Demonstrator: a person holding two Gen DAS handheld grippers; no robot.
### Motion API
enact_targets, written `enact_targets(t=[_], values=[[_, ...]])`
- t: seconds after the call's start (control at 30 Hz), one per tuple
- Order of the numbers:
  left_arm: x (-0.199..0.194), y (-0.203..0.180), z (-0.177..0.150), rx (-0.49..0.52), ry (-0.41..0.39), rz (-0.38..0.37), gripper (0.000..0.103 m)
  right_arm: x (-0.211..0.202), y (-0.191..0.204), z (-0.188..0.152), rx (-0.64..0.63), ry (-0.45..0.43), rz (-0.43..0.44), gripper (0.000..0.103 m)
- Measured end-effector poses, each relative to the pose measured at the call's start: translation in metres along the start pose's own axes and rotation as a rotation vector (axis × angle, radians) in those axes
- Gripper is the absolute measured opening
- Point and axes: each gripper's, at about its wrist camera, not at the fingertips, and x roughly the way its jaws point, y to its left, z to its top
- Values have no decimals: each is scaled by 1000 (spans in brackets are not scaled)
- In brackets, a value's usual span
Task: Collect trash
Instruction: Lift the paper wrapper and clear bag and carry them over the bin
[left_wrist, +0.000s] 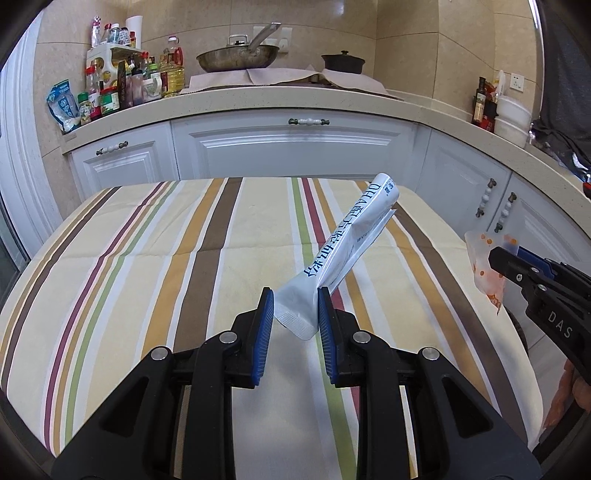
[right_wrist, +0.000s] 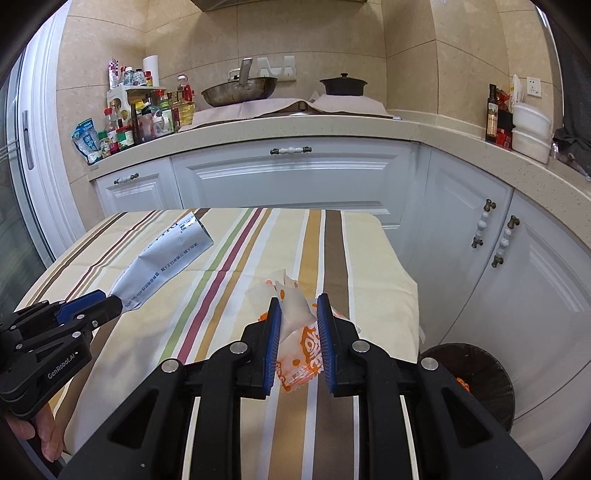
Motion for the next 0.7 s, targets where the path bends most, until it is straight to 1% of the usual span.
enact_targets(t=[0.13,0.3,0.5,0.7], values=[[-10,-6,-6,14,-10,-17,24,-14,-2,-6,1,-17,-19,21],[-18,-22,-11,37,-20,-47,24,-31,-14,-12,17,-36,-56,21],[-25,-49,-14,71,-40,-99,24,-48,-37,-20,51,-57,-120,21],[-27,-83,-12,112,-56,-162,24,-61,-66,-33,98,-66,-186,21]])
